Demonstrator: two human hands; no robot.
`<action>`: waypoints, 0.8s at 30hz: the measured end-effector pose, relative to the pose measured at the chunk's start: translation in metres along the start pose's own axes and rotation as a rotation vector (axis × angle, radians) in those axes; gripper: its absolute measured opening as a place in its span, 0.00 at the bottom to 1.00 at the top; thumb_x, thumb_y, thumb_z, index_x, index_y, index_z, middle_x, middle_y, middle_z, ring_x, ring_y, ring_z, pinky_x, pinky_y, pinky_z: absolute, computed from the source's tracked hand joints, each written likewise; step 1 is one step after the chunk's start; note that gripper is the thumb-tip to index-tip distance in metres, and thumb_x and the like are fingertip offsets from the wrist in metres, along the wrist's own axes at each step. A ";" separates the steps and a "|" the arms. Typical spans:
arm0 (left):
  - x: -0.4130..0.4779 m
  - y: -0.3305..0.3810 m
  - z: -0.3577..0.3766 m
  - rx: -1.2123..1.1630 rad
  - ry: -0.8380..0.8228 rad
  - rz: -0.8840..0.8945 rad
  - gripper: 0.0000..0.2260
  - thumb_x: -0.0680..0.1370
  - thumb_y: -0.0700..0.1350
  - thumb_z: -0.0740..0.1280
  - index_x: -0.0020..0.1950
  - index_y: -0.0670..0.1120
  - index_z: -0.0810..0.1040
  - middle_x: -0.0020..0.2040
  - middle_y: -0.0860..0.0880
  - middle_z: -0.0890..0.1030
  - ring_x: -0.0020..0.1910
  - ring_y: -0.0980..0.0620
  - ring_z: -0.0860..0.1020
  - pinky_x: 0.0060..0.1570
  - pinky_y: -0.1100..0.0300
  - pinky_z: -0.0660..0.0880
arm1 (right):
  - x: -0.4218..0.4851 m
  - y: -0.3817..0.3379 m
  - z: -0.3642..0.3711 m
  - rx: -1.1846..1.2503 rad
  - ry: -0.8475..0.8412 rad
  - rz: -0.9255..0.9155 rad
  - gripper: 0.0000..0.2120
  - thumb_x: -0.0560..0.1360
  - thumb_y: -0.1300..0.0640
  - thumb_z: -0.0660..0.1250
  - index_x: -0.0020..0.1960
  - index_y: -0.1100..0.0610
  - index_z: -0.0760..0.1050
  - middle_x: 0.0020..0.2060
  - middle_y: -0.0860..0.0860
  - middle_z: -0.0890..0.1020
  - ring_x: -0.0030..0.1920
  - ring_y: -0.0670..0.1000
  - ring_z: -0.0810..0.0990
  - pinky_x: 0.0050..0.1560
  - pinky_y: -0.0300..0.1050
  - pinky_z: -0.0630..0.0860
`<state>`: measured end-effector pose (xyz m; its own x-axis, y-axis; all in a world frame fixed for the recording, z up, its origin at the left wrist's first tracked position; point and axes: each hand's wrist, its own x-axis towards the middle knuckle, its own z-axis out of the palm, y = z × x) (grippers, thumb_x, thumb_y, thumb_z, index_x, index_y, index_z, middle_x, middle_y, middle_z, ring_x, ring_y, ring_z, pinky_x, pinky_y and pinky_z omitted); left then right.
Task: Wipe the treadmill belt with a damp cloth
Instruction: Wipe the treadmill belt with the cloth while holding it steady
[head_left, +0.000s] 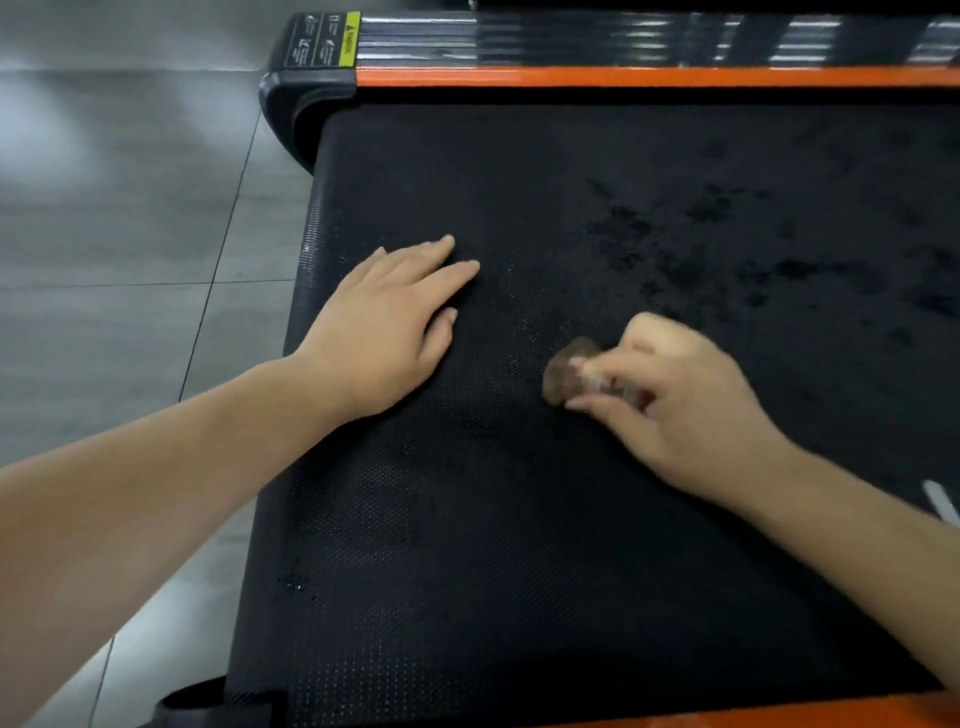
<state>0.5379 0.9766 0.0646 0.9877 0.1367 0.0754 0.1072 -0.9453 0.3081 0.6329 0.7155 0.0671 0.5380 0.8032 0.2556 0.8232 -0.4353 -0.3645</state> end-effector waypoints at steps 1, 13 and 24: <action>0.004 0.008 0.001 -0.040 -0.026 -0.053 0.23 0.84 0.49 0.59 0.80 0.52 0.64 0.82 0.47 0.60 0.81 0.47 0.56 0.79 0.46 0.47 | 0.010 0.015 -0.006 -0.017 0.092 0.126 0.12 0.74 0.44 0.69 0.46 0.53 0.82 0.38 0.49 0.72 0.39 0.51 0.73 0.38 0.48 0.73; 0.018 0.043 0.031 0.119 -0.030 -0.248 0.28 0.84 0.60 0.45 0.83 0.55 0.49 0.84 0.47 0.45 0.82 0.48 0.39 0.79 0.41 0.37 | 0.052 0.042 -0.001 -0.023 0.223 0.354 0.11 0.75 0.44 0.70 0.47 0.51 0.80 0.41 0.50 0.72 0.43 0.53 0.74 0.42 0.47 0.72; 0.018 0.042 0.032 0.143 -0.003 -0.250 0.28 0.83 0.60 0.45 0.83 0.55 0.50 0.84 0.47 0.47 0.82 0.47 0.41 0.79 0.41 0.38 | 0.078 0.040 0.015 0.001 0.105 0.107 0.10 0.74 0.45 0.71 0.50 0.50 0.82 0.41 0.50 0.71 0.42 0.51 0.73 0.41 0.46 0.69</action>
<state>0.5639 0.9296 0.0482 0.9290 0.3699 0.0112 0.3620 -0.9146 0.1802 0.7050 0.7672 0.0597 0.6387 0.7055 0.3071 0.7599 -0.5157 -0.3958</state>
